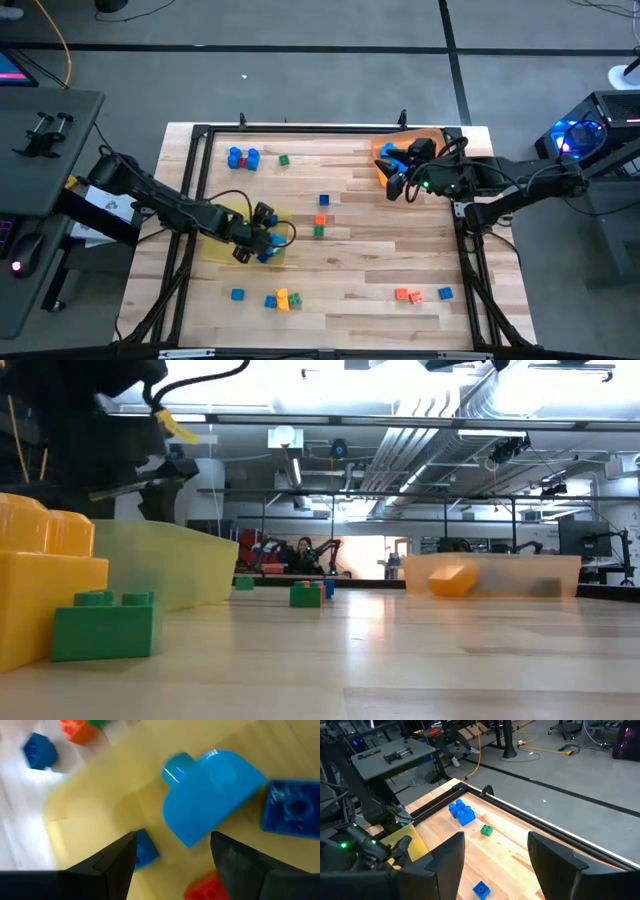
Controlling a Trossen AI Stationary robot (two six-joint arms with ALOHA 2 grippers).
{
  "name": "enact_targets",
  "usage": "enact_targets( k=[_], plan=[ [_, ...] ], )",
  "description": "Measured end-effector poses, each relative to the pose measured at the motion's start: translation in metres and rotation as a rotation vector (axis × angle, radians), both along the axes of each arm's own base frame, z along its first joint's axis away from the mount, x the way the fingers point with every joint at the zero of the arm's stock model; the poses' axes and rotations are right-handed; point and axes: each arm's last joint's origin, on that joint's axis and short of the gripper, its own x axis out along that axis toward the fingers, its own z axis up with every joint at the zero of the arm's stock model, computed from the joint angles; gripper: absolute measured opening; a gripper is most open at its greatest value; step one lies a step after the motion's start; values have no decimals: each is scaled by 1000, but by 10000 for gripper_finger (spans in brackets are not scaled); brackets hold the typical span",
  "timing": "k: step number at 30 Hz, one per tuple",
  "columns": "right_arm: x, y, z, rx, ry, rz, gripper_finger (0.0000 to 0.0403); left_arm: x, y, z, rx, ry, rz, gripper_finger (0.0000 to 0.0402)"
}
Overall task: Sort blocks by size
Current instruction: Put the large blue 1 stud game piece into the orange bin
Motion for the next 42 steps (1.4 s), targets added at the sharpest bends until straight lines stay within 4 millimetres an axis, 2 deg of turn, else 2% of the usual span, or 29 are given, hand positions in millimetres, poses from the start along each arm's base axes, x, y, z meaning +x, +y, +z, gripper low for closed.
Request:
enact_targets(
  k=[5, 8, 15, 23, 34, 39, 42],
  plan=[
    [0, 0, 0, 3, -2, -1, 211, -1, -4, 4, 55, -7, -22, 241],
    [0, 0, 0, 6, -4, -2, 211, 1, -8, 7, 31, -26, -40, 241],
    [0, 0, 0, 4, -5, -8, 211, 2, -9, -12, 29, 18, -104, 241],
    [0, -6, 0, 29, -23, -42, 211, 16, -10, -24, 117, -44, -53, 241],
    [1, -13, 0, 58, -35, -60, 211, 24, -14, -6, 105, -176, -31, 241],
    [1, -15, 0, 68, -33, -50, 211, 20, -15, 3, 14, -175, -65, 241],
    [1, -15, 0, 68, -33, -50, 211, 13, -13, 13, -49, -171, 10, 241]
  ],
)
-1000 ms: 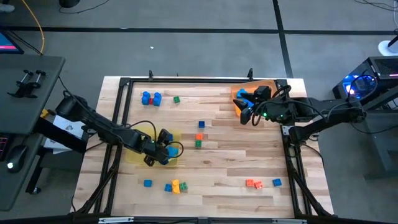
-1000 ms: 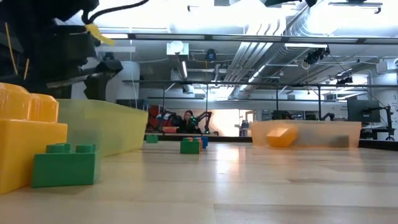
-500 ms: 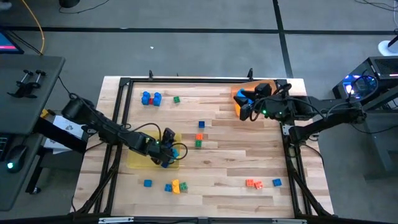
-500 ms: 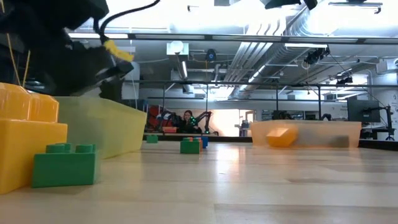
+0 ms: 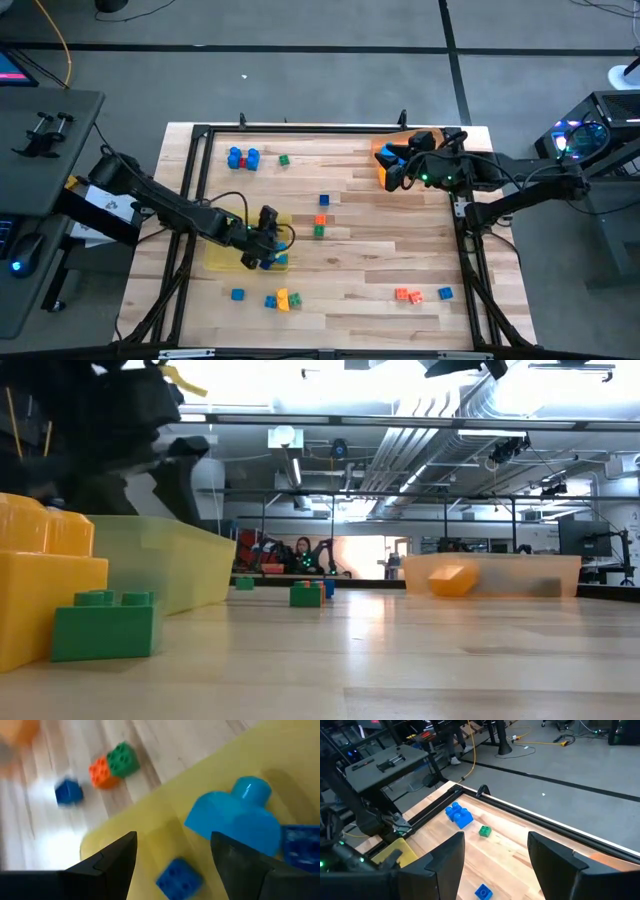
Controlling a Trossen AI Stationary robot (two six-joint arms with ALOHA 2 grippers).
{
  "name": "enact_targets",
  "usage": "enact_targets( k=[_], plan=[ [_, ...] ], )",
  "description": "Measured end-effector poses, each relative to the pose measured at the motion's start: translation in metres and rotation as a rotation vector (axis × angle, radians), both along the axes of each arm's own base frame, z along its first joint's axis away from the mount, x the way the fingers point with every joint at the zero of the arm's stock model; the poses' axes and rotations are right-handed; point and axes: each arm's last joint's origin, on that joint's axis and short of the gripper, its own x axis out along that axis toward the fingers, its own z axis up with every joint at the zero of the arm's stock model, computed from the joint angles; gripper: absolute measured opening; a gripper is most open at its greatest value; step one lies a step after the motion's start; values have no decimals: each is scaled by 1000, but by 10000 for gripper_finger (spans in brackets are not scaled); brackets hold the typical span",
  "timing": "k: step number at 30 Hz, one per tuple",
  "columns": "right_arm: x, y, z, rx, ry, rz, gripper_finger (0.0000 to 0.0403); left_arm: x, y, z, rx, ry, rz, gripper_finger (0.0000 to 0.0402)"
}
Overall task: Sort blocks by size
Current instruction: Put the large blue 1 stud game piece into the orange bin
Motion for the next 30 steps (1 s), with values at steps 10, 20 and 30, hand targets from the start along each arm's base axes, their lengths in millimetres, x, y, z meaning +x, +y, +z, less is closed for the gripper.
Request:
enact_targets(
  k=[10, 20, 30],
  plan=[
    [0, 0, -1, -2, 10, 1, 211, -5, 29, 31, -877, 124, 391, 241],
    [-1, 0, -2, 0, 29, 9, 211, 14, 62, -11, -1084, 341, 774, 241],
    [-1, 1, -3, 9, 34, 29, 211, 21, 65, -22, -1182, 404, 860, 241]
  ],
)
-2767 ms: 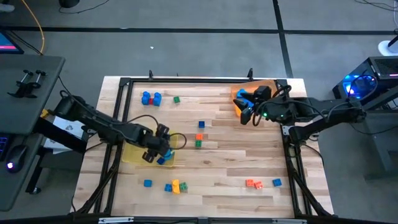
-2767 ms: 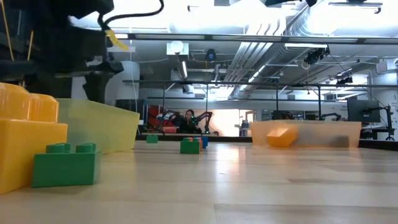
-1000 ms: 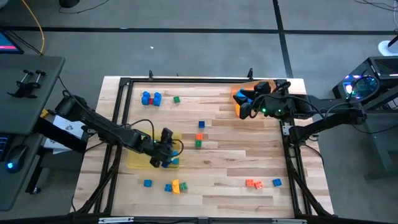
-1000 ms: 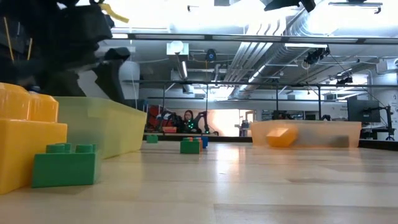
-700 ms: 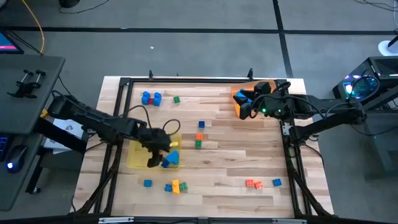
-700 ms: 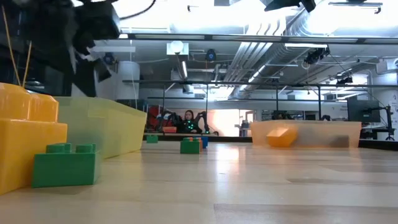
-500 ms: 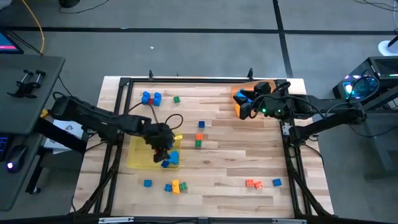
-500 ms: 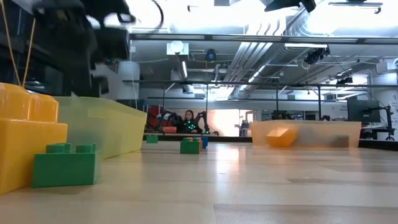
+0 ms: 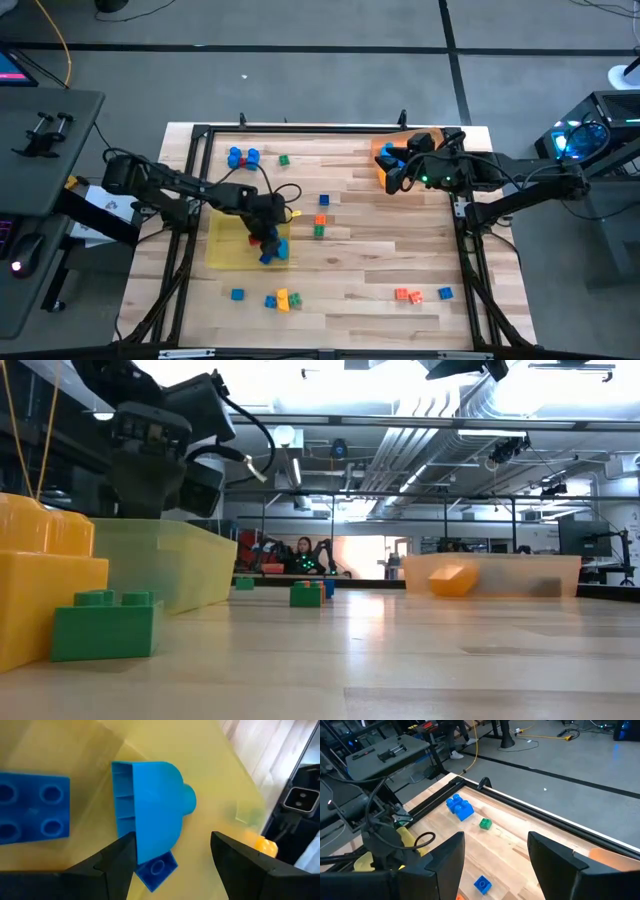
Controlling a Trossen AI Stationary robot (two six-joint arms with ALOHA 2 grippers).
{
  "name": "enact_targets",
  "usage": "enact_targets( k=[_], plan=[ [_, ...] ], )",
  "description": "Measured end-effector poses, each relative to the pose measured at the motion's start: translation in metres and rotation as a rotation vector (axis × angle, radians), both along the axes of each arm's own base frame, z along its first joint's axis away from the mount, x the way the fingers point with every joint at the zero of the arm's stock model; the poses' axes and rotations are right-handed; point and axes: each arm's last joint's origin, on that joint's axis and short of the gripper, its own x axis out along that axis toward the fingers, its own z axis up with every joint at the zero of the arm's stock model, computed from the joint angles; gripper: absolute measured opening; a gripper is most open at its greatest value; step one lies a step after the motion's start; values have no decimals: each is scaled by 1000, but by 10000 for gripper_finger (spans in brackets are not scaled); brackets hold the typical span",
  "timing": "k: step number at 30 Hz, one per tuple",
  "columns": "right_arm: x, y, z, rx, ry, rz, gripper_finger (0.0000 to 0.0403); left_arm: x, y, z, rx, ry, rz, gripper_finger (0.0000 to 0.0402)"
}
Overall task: Sort blocks by size
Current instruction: Put the large blue 1 stud game piece into the orange bin
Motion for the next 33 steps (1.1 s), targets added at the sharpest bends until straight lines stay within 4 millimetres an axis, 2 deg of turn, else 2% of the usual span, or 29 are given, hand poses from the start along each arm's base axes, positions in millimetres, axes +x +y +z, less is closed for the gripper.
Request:
enact_targets(
  k=[15, 33],
  plan=[
    [0, 0, -1, -7, 14, 3, 211, 1, -1, 1, -31, 2, 21, 230],
    [-1, 0, -2, -42, 47, 20, 211, 6, -4, 4, -75, -44, 13, 78]
  ],
)
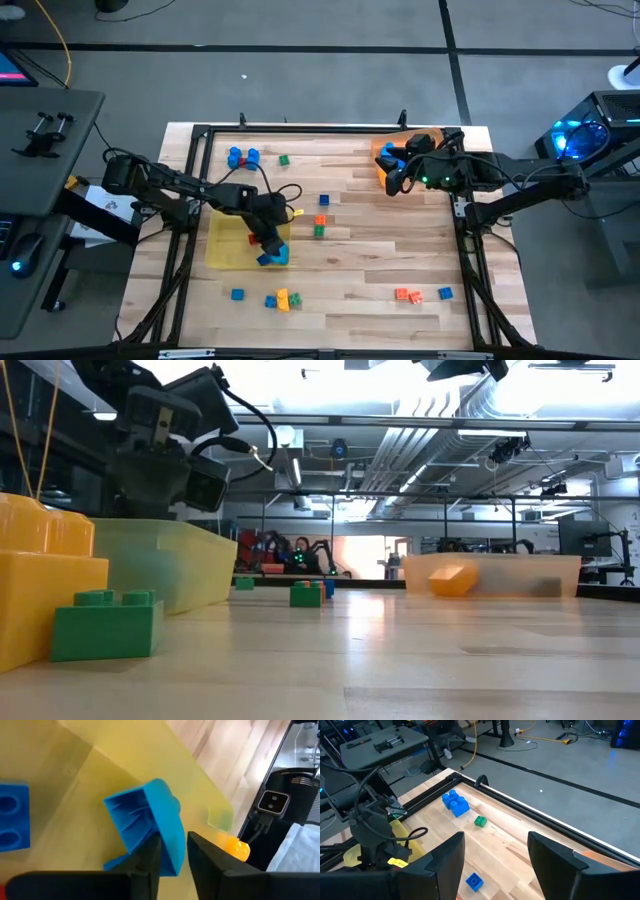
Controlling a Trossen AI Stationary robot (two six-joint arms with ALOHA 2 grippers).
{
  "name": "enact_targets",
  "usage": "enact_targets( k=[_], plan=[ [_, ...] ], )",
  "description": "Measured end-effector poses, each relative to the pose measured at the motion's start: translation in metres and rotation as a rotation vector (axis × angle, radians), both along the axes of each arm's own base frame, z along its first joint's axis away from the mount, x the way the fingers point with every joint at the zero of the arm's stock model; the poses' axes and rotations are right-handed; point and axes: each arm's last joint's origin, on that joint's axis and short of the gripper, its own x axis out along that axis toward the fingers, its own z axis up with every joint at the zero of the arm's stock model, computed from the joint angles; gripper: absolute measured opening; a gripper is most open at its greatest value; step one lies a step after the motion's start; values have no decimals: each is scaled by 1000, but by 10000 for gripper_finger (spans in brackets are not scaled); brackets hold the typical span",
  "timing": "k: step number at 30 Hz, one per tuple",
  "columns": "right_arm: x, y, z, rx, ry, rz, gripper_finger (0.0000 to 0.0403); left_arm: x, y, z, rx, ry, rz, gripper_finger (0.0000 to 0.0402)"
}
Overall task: Sort blocks by size
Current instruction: Put the large blue 1 stud game piece into the orange bin
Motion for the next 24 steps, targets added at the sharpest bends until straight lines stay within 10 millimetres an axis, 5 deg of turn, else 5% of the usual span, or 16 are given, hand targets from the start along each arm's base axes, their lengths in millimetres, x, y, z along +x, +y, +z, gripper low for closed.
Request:
enact_targets(
  k=[8, 17, 24],
  plan=[
    [-1, 0, -1, -1, 16, 0, 211, -1, -7, 0, -3, 2, -28, 7],
    [-1, 0, -2, -2, 23, 0, 211, -1, -8, 1, -22, 1, -34, 1],
    [-1, 0, -2, -2, 25, 0, 211, -9, -2, 27, -78, -76, -14, 1]
  ],
)
